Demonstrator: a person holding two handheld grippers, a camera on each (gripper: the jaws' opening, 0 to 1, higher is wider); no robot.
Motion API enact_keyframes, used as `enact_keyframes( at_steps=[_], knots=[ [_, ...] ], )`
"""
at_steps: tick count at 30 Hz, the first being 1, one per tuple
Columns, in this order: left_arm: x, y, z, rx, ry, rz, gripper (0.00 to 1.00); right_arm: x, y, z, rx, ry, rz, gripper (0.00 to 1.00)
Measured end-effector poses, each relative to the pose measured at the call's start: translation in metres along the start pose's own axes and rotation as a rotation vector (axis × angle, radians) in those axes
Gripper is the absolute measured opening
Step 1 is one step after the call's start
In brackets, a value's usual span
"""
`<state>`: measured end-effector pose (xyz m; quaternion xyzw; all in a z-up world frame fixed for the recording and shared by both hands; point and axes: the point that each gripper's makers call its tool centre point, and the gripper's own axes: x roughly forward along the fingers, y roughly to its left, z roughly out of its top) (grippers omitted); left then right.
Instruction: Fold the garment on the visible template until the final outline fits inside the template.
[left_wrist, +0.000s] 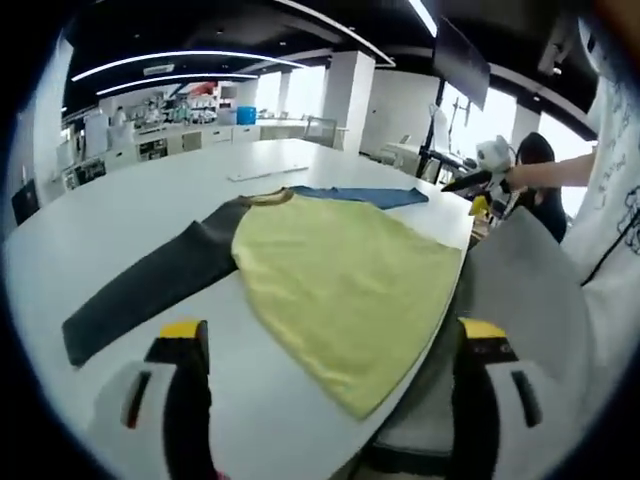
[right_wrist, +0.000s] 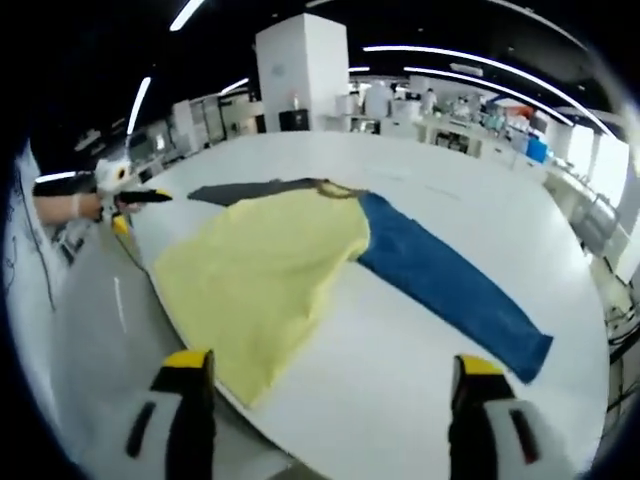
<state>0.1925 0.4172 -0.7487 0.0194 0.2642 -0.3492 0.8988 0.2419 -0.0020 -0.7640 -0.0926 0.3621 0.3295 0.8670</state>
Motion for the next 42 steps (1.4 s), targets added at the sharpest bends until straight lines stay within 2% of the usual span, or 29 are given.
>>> enact_keyframes(
  at_steps=[5,6,10,12,15,17,19,22,23,24,26,27,29,34,36,37,40,42],
  knots=[
    [0.005,0.001,0.008,-0.011,-0.012,0.024,0.99,-0.009,-0.031,0.002,0.039,-0.028,-0.018,1.0],
    [0.009,-0.003,0.012,-0.009,-0.012,0.029,0.99,-0.011,-0.042,0.003,0.055,-0.038,-0.027,1.0],
    [0.013,-0.002,0.019,0.001,-0.022,0.046,0.99,-0.012,-0.071,0.004,0.11,-0.074,-0.047,0.99],
    [0.014,-0.003,0.025,0.0,-0.034,0.054,0.99,-0.011,-0.085,0.002,0.123,-0.072,-0.059,0.98],
    [0.017,-0.004,0.03,-0.008,-0.047,0.064,0.99,-0.011,-0.112,-0.001,0.128,-0.065,-0.114,0.95],
    [0.016,-0.003,0.034,-0.011,-0.057,0.081,0.98,-0.013,-0.139,-0.003,0.168,-0.069,-0.178,0.94],
    [0.015,-0.004,0.039,-0.014,-0.073,0.097,0.98,-0.015,-0.163,0.006,0.184,-0.124,-0.231,0.93],
    [0.012,-0.005,0.045,-0.029,-0.09,0.122,0.98,-0.014,-0.191,0.002,0.265,-0.114,-0.276,0.79],
    [0.01,-0.006,0.047,-0.032,-0.096,0.127,0.98,-0.011,-0.208,-0.001,0.274,-0.108,-0.288,0.74],
    [0.008,-0.005,0.047,-0.038,-0.097,0.138,0.98,-0.009,-0.219,-0.004,0.291,-0.107,-0.307,0.73],
    [0.005,-0.007,0.048,-0.047,-0.102,0.143,0.98,-0.005,-0.226,-0.01,0.317,-0.089,-0.328,0.72],
    [0.003,-0.007,0.048,-0.066,-0.111,0.147,0.97,0.0,-0.237,-0.015,0.327,-0.085,-0.323,0.7],
    [0.001,-0.007,0.045,-0.075,-0.109,0.161,0.97,0.004,-0.238,-0.022,0.334,-0.05,-0.329,0.65],
    [-0.004,-0.006,0.043,-0.089,-0.097,0.189,0.97,0.018,-0.252,-0.029,0.357,-0.033,-0.314,0.57],
    [-0.005,-0.005,0.039,-0.09,-0.084,0.194,0.96,0.022,-0.262,-0.03,0.403,-0.047,-0.311,0.51],
    [-0.005,-0.005,0.039,-0.09,-0.078,0.195,0.95,0.021,-0.255,-0.029,0.419,-0.047,-0.312,0.49],
    [-0.005,-0.006,0.036,-0.095,-0.065,0.194,0.94,0.023,-0.261,-0.033,0.416,-0.034,-0.322,0.45],
    [-0.003,-0.008,0.037,-0.098,-0.062,0.191,0.94,0.027,-0.27,-0.037,0.439,-0.038,-0.326,0.38]
  ],
)
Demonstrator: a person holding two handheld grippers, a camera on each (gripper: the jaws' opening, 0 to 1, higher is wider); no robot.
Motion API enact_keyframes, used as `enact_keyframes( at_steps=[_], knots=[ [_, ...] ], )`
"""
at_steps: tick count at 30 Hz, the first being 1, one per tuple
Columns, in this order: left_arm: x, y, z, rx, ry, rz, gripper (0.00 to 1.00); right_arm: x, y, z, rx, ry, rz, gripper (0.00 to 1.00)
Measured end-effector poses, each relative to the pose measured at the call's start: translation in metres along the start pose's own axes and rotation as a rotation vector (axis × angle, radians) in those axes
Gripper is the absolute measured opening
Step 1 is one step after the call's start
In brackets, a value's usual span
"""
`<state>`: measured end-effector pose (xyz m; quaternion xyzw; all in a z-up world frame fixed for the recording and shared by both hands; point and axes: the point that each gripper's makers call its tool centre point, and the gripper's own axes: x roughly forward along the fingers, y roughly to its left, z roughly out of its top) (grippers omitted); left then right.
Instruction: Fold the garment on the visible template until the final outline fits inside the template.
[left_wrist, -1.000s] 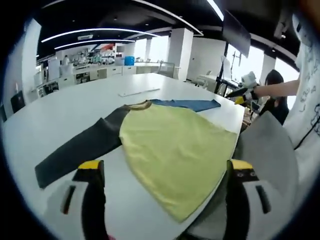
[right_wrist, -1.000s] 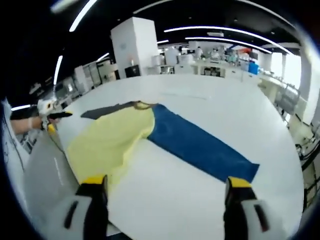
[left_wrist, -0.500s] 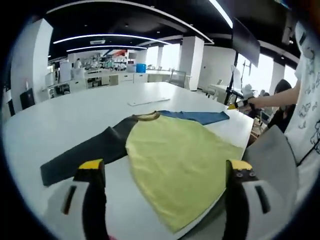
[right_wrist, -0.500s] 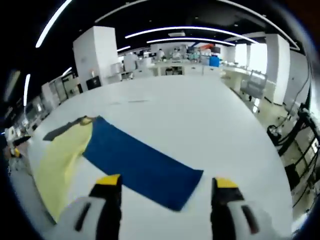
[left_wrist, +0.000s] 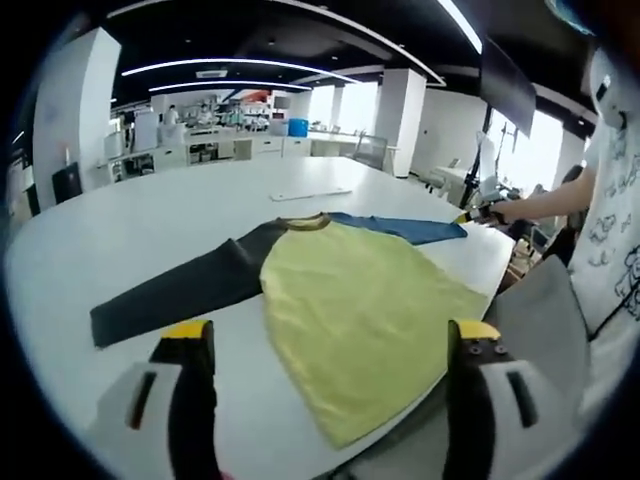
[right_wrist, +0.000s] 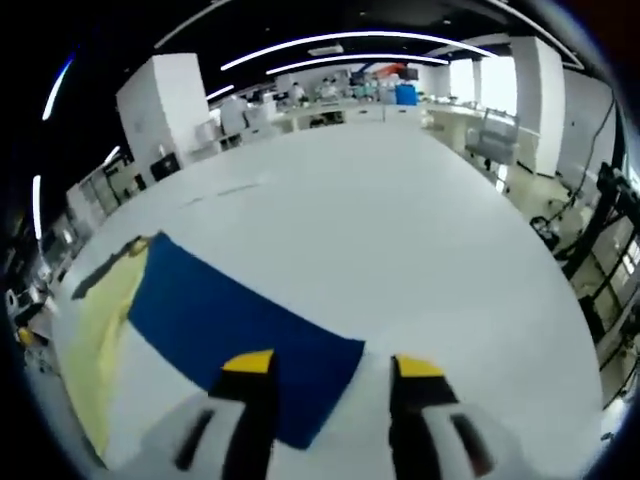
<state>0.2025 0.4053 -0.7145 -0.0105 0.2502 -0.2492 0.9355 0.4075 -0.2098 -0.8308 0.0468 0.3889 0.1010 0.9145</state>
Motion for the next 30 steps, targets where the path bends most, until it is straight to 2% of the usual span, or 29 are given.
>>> enact_keyframes(
  at_steps=[3,6,10,13,19,23,26,30],
  knots=[
    [0.003,0.001,-0.001,-0.008,0.008,0.003,0.92,-0.001,-0.001,0.003,0.031,-0.016,0.006,0.28],
    [0.005,0.002,0.0,-0.018,0.004,0.003,0.92,0.004,-0.006,-0.001,0.058,0.004,0.009,0.16],
    [0.008,-0.001,0.003,-0.029,0.0,0.003,0.91,0.01,-0.008,0.0,0.034,0.012,0.011,0.0],
    [0.009,0.002,0.0,-0.033,0.008,0.006,0.9,0.01,-0.009,0.004,0.046,-0.006,0.005,0.0],
    [0.011,0.006,-0.002,-0.054,0.008,0.013,0.89,0.016,-0.018,0.027,0.031,-0.033,-0.032,0.0],
    [0.015,0.007,-0.004,-0.063,0.015,0.019,0.89,0.028,-0.031,0.046,0.019,-0.043,-0.039,0.0],
    [0.018,0.007,-0.006,-0.073,0.016,0.021,0.88,0.027,-0.034,0.047,0.01,-0.048,-0.046,0.0],
    [0.021,0.006,-0.008,-0.085,0.019,0.016,0.88,0.035,-0.034,0.058,0.0,-0.057,-0.055,0.0]
  ],
)
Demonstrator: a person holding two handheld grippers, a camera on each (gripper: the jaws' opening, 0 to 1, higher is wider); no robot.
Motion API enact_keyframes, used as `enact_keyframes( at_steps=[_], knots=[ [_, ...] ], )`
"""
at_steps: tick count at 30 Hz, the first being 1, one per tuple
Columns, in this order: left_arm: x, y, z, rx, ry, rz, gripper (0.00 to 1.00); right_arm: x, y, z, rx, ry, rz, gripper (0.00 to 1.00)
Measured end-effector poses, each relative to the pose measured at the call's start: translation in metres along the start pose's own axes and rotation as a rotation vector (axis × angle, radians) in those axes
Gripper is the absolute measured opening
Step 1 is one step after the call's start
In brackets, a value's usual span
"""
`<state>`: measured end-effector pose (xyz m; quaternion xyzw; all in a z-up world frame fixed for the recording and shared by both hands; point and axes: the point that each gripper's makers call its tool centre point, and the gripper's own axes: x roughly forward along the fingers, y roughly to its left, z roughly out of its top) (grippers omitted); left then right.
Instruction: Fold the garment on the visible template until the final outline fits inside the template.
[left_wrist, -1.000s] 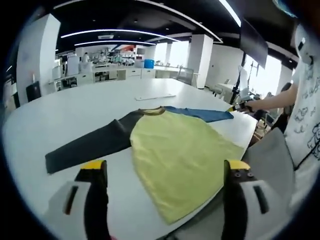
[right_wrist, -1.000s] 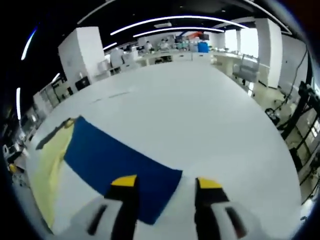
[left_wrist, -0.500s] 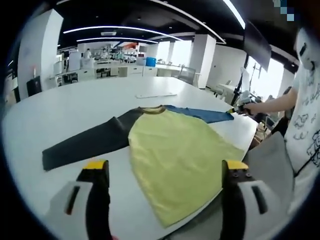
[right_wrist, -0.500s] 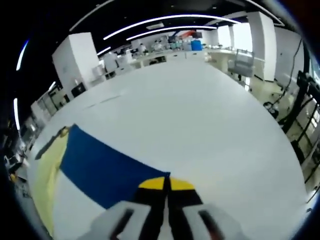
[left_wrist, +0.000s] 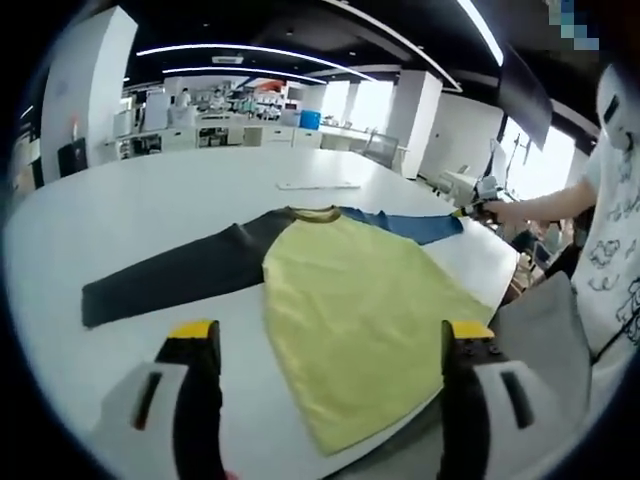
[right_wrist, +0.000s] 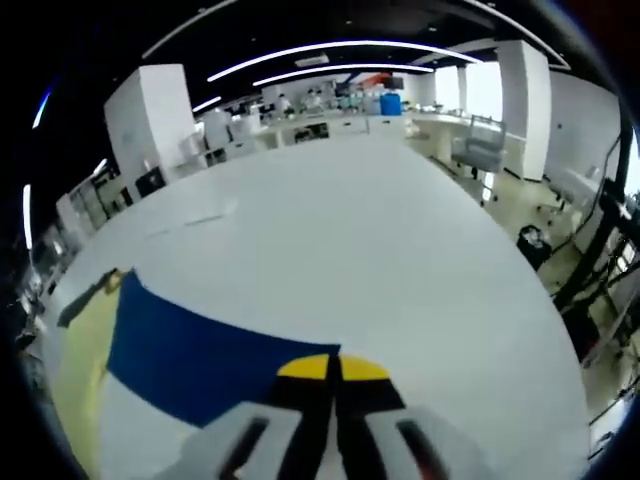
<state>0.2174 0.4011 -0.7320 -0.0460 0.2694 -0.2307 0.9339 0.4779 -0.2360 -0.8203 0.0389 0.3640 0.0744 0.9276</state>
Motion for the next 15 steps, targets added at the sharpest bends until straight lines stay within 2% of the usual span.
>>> enact_keyframes(
  at_steps=[4,10,15],
  knots=[
    [0.002,-0.002,-0.002,-0.008,-0.001,-0.002,0.88,-0.002,0.004,-0.002,-0.01,0.02,0.006,0.0],
    [0.006,-0.003,-0.003,-0.011,-0.012,-0.013,0.88,-0.017,0.01,-0.005,0.003,0.027,0.013,0.0],
    [0.005,-0.003,0.001,-0.004,-0.036,-0.031,0.88,-0.031,0.025,0.007,0.048,-0.006,0.044,0.0]
  ],
)
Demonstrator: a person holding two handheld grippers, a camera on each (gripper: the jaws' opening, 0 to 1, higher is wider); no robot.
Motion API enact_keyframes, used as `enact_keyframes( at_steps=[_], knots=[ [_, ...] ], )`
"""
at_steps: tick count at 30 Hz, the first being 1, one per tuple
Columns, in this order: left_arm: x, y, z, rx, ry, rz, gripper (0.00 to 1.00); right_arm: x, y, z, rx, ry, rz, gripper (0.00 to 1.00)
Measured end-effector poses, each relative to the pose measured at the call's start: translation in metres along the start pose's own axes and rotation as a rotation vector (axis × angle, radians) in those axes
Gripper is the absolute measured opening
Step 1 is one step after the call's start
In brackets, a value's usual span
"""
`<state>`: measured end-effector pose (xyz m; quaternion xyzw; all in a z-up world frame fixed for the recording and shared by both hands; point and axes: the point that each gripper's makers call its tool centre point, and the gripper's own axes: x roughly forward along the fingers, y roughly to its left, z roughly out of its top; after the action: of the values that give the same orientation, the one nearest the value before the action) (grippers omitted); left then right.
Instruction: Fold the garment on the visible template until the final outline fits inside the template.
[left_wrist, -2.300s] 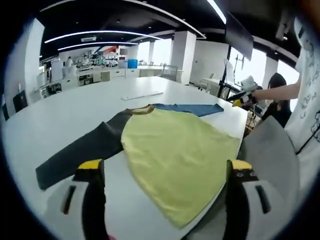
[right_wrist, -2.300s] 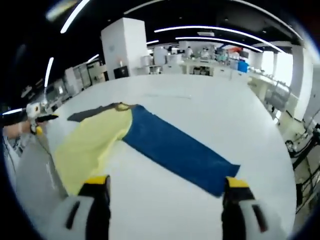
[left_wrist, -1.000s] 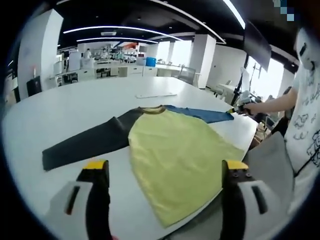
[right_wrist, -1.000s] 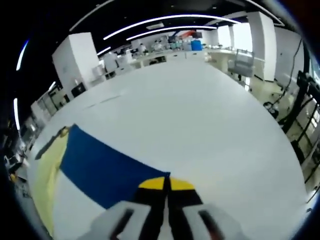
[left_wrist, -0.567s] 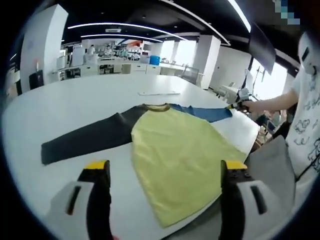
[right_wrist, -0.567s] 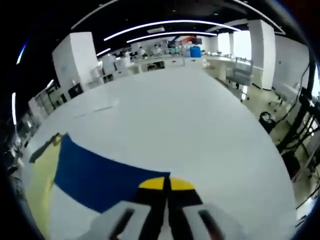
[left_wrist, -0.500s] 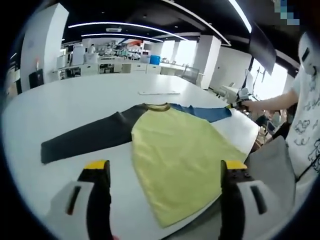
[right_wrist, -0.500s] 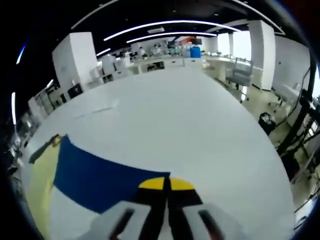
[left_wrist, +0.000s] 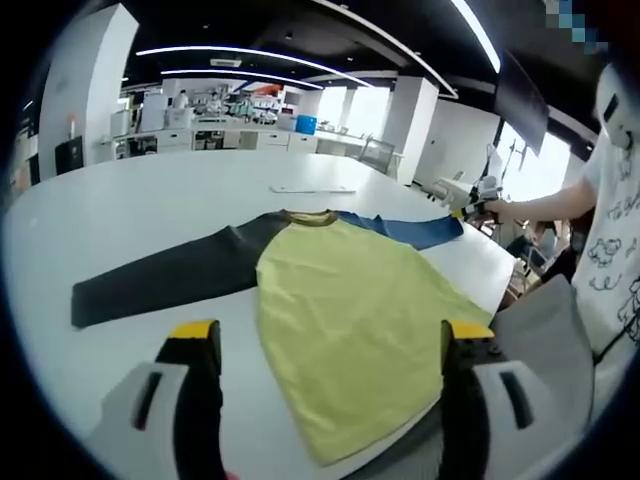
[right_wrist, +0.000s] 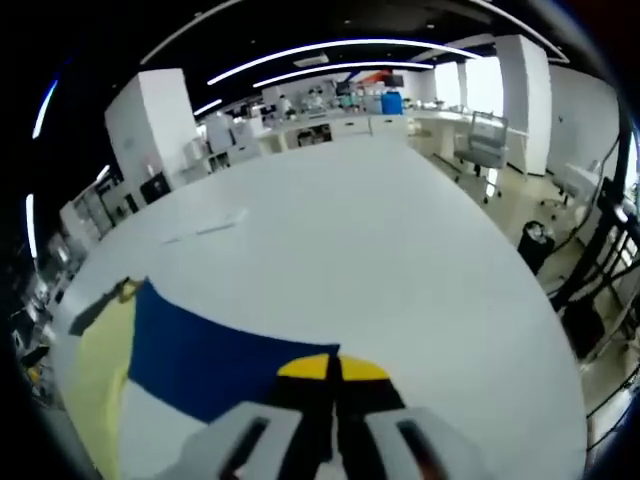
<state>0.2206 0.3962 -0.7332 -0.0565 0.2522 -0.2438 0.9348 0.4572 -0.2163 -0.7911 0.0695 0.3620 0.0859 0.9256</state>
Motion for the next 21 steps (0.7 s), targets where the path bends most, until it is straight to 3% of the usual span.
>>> enact_keyframes(
  at_steps=[5,8,10,12,16,21],
  knots=[
    [-0.003,0.003,0.002,0.016,-0.014,-0.02,0.88,-0.013,0.025,0.017,0.016,-0.025,0.05,0.0],
    [-0.005,0.005,0.005,0.02,-0.026,-0.034,0.87,-0.023,0.054,0.028,0.029,-0.043,0.095,0.0],
    [-0.007,0.008,0.006,0.022,-0.034,-0.045,0.87,-0.032,0.086,0.035,0.043,-0.048,0.158,0.0],
    [-0.009,0.009,0.007,0.032,-0.037,-0.06,0.87,-0.037,0.104,0.039,0.031,-0.058,0.173,0.0],
    [-0.015,0.016,0.01,0.041,-0.05,-0.089,0.87,-0.045,0.168,0.063,-0.015,-0.07,0.256,0.0],
    [-0.026,0.029,0.012,0.066,-0.04,-0.118,0.87,-0.049,0.248,0.068,-0.087,-0.059,0.33,0.0]
  ],
)
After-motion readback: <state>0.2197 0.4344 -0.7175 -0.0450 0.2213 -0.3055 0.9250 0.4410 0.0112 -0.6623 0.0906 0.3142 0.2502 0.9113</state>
